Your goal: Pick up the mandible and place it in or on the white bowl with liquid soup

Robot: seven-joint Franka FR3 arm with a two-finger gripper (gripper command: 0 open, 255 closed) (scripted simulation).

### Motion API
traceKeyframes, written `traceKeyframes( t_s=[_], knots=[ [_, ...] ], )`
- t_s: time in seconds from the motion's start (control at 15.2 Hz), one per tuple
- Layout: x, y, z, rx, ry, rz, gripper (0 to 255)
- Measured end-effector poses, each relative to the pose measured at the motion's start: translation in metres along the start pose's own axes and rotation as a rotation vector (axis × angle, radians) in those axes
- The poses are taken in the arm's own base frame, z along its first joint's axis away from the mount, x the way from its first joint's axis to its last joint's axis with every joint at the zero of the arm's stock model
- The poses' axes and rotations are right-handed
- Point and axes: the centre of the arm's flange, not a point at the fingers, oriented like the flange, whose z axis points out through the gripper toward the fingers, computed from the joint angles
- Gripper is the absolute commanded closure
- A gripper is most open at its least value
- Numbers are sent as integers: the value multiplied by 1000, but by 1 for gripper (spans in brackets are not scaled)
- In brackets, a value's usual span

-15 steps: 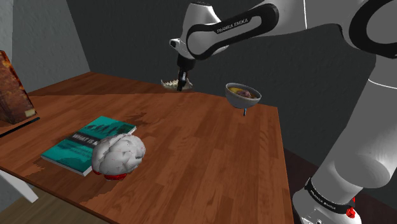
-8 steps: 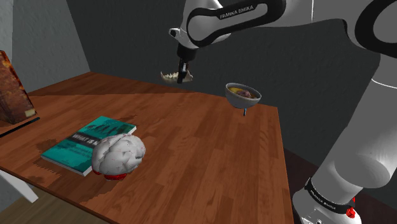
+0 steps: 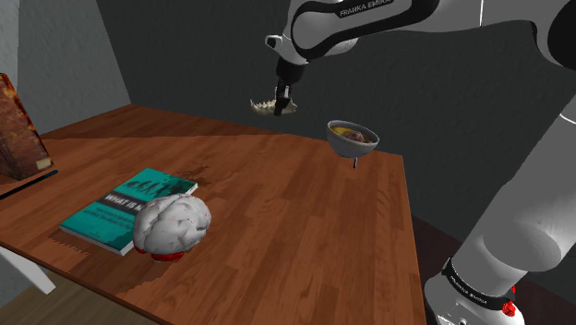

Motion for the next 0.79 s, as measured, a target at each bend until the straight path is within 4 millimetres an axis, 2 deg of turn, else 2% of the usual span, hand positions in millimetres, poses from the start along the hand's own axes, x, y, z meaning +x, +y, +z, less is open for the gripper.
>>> traceKeyframes(
  t_s=[0.79],
  knots=[
    [-151, 22, -23, -1, 0, 1, 255]
  ],
)
